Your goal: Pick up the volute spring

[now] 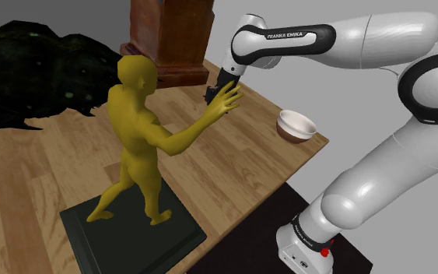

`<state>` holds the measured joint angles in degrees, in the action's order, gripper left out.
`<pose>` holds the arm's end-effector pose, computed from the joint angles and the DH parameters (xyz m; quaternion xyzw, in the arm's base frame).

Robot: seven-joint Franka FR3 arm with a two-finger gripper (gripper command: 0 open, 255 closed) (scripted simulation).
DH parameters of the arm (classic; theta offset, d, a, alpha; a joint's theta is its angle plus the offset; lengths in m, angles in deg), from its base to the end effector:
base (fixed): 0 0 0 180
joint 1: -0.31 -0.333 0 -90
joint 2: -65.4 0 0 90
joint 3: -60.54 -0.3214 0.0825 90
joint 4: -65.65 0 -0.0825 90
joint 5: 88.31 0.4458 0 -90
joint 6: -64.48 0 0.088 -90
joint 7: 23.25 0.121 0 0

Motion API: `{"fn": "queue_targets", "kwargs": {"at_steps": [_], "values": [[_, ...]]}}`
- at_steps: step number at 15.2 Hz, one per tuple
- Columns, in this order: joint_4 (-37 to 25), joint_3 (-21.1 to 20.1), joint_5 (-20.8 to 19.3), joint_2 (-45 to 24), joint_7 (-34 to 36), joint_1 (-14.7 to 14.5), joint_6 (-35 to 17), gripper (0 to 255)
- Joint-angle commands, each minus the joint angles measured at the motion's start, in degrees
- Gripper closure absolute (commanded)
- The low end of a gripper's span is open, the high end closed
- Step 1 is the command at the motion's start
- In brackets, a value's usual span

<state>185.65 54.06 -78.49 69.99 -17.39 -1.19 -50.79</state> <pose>0.5754 0.0936 0.4225 -0.9972 0.0184 0.0101 0.0722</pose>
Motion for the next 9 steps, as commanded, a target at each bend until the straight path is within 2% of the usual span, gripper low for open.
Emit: {"fn": "queue_targets", "kwargs": {"at_steps": [1, 3, 9], "values": [[0.1, 0.1, 0.0, -0.1, 0.0, 0.0, 0.0, 255], [0.0, 0.1, -0.1, -0.1, -0.1, 0.1, 0.0, 255], [-3.5, 0.2, -0.3, 1.0, 0.5, 0.2, 4.5, 255]]}}
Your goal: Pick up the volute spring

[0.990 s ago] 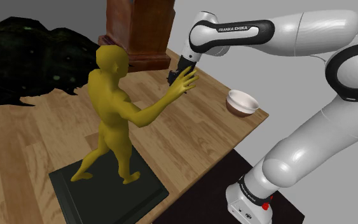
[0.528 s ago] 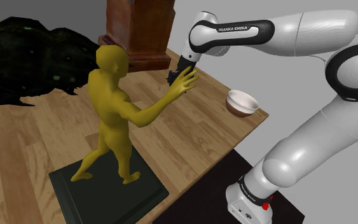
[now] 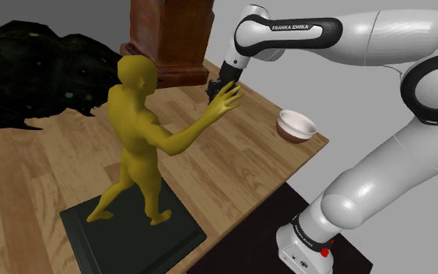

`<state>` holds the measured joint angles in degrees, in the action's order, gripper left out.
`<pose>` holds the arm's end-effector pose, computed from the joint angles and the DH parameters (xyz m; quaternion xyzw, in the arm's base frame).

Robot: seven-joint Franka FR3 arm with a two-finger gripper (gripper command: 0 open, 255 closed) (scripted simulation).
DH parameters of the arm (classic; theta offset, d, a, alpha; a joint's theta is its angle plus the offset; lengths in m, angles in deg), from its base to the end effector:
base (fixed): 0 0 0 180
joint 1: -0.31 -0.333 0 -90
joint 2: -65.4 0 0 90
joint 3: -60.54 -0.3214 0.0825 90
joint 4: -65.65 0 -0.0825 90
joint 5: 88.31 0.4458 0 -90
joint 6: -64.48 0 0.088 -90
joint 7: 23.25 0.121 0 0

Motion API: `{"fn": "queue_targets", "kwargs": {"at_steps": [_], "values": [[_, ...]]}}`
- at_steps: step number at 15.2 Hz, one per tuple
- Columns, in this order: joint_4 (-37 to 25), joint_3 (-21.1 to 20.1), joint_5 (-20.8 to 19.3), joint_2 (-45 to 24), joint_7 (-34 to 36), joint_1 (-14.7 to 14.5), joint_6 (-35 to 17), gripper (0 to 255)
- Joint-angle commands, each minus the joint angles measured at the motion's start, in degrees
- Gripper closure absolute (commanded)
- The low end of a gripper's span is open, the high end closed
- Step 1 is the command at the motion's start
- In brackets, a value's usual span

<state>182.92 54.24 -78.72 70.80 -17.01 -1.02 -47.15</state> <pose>0.5773 0.0917 0.4504 -0.9972 0.0192 0.0109 0.0717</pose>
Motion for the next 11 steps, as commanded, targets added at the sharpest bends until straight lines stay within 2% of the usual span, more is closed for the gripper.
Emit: {"fn": "queue_targets", "kwargs": {"at_steps": [1, 9, 11], "values": [[-1.3, 0.0, -0.1, 0.3, 0.2, 0.0, 1.6, 255], [-6.8, 0.2, -0.3, 1.0, 1.0, 0.1, 7.7, 255], [-6.9, 0.2, -0.3, 1.0, 1.0, 0.1, 7.8, 255]]}}
